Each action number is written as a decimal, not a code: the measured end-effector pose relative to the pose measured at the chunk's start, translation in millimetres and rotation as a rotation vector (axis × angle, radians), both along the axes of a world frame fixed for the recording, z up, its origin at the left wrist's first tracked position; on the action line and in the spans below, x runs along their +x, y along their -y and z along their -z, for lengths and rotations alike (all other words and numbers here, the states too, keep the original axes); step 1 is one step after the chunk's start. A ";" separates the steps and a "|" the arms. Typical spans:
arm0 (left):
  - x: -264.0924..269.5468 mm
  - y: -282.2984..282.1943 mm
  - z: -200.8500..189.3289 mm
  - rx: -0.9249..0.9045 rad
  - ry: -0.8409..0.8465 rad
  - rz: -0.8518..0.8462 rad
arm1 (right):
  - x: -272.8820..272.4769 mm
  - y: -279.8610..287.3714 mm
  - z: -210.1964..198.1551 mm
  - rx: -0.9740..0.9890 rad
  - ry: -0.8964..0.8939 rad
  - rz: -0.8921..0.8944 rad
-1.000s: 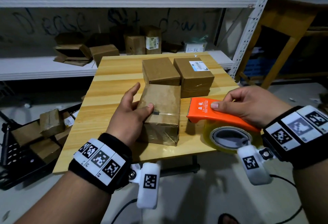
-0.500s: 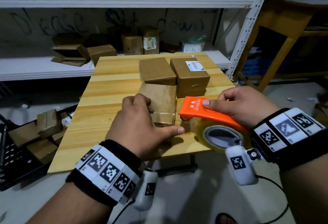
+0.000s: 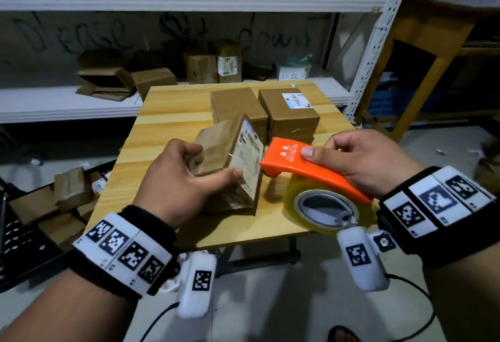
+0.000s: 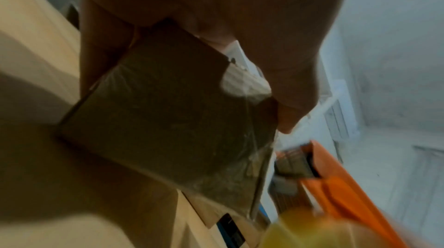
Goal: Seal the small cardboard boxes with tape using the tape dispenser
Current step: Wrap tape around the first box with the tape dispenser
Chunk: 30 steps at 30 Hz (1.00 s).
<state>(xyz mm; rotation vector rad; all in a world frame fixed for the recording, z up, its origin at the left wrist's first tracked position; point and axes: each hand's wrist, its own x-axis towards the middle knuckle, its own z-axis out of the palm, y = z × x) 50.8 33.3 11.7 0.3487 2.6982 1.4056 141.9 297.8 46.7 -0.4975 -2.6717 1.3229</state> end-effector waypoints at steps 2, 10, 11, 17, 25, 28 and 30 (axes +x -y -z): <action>-2.3 6.4 0.1 0.115 0.056 -0.017 | 2.6 -3.5 0.2 0.000 -0.003 0.006; -13.0 17.7 10.1 0.342 0.153 -0.085 | -2.0 4.9 0.8 -0.001 -0.001 -0.005; -13.7 19.5 11.5 0.370 0.173 -0.093 | -3.8 6.8 0.3 -0.005 -0.004 -0.004; -11.7 24.0 10.6 0.560 0.282 -0.075 | -16.4 22.6 7.2 0.025 0.040 -0.009; -8.7 28.3 6.5 0.858 0.471 -0.046 | -35.5 38.4 7.1 0.023 0.072 -0.024; -10.5 30.6 7.6 0.810 0.445 -0.058 | -39.3 42.6 7.1 0.037 0.070 -0.019; -8.0 29.9 6.4 0.763 0.404 -0.055 | -40.4 44.5 6.7 0.034 0.068 -0.026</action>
